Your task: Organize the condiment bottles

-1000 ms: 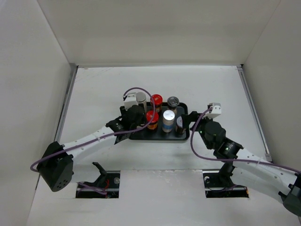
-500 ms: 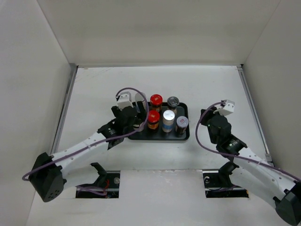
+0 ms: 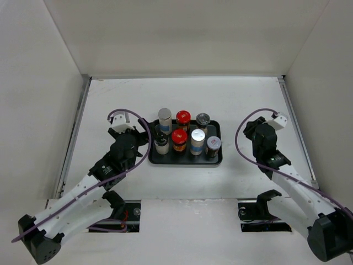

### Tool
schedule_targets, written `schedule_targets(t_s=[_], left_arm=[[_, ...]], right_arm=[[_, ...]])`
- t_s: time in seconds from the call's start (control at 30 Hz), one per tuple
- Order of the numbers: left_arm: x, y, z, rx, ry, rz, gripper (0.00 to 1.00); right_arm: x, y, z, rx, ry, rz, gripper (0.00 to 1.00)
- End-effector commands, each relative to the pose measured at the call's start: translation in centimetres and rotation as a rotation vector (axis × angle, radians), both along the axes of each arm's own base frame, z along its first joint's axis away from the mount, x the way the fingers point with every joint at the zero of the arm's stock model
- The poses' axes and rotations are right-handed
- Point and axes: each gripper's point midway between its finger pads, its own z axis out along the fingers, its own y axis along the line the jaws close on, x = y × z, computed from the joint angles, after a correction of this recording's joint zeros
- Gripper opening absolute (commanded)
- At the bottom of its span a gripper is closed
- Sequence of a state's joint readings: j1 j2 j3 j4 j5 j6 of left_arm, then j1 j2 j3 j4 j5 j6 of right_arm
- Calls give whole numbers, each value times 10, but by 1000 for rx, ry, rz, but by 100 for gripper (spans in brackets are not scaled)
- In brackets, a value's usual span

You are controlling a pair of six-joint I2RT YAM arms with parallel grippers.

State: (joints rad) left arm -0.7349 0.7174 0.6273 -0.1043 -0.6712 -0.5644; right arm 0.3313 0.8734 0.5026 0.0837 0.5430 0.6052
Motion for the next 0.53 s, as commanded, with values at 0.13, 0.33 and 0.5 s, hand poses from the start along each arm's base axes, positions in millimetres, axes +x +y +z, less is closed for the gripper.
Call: schedule_targets(t_s=[0.13, 0.33, 0.5], left_arm=[[-16, 8, -16, -21, 20, -1, 100], [-13, 7, -12, -35, 23, 1, 100], [-13, 4, -8, -33, 20, -12, 100]], right_arm=[[13, 1, 24, 78, -50, -17, 67], [10, 17, 39, 86, -79, 55, 77], [1, 23, 21, 121, -54, 56, 78]])
